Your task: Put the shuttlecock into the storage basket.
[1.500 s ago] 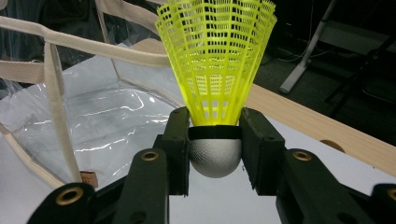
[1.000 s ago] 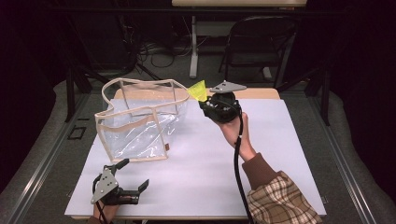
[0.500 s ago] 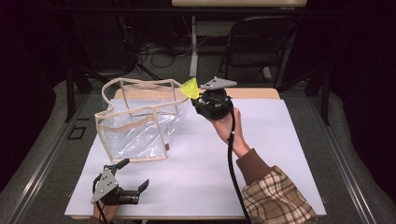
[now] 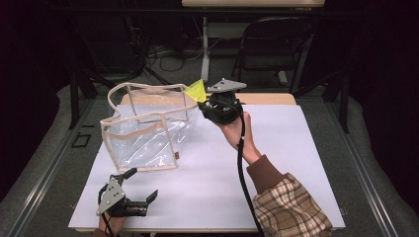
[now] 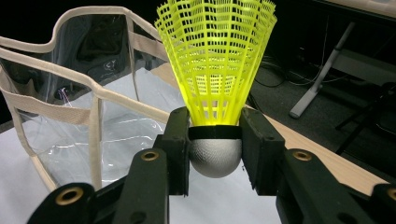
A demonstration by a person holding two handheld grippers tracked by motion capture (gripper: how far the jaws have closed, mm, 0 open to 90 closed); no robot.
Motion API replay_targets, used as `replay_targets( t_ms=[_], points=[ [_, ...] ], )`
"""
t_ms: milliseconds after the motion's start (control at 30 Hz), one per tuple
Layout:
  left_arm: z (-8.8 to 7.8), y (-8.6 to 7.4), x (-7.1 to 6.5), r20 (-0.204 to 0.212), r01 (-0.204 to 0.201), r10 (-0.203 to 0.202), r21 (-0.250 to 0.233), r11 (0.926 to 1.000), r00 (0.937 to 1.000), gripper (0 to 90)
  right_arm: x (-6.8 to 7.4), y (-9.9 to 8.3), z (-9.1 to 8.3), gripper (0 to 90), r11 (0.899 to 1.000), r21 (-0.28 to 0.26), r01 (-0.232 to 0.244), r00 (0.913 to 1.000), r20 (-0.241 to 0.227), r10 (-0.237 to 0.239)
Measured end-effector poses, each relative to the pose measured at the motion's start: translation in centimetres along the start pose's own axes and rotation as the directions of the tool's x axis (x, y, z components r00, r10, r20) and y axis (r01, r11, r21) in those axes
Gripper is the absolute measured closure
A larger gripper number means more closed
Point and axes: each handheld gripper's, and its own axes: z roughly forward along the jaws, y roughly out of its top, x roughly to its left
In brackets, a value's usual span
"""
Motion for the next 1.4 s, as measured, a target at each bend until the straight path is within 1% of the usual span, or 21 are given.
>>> replay_targets(
  t_ms=[333,533,600,800,933,1133,1400],
  points=[
    [0.0,0.0,0.0,0.002,-0.001,0.001,-0.002,1.0,1.0,0.0,0.2,0.3,0.2,65.5,1.0,0.0,0.008,1.0,-0.003,-0.008],
    [0.0,0.0,0.0,0.0,0.001,-0.001,0.001,1.0,1.0,0.0,0.4,0.7,0.6,65.5,1.0,-0.002,0.017,0.9997,-0.015,-0.017],
    [0.0,0.0,0.0,0.0,0.001,-0.001,0.0,1.0,1.0,0.0,0.5,0.8,0.7,65.5,1.0,-0.002,0.013,0.9997,-0.02,-0.013],
    [0.0,0.0,0.0,0.002,0.0,0.0,0.001,1.0,1.0,0.0,0.8,1.2,1.0,65.5,1.0,-0.004,0.026,0.9994,-0.025,-0.026],
    [0.0,0.0,-0.1,0.003,-0.001,0.001,0.001,1.0,1.0,0.0,1.0,1.6,1.2,65.5,1.0,-0.009,0.021,0.9993,-0.031,-0.021],
    [0.0,0.0,0.0,0.007,0.0,0.0,-0.002,1.0,1.0,0.0,1.3,1.9,1.5,65.5,0.999,-0.003,0.035,0.9988,-0.035,-0.036],
    [0.0,0.0,0.0,0.005,0.0,0.0,0.0,1.0,1.0,0.0,1.2,2.4,2.1,65.5,0.999,0.0,0.034,0.9987,-0.037,-0.034]
  ],
)
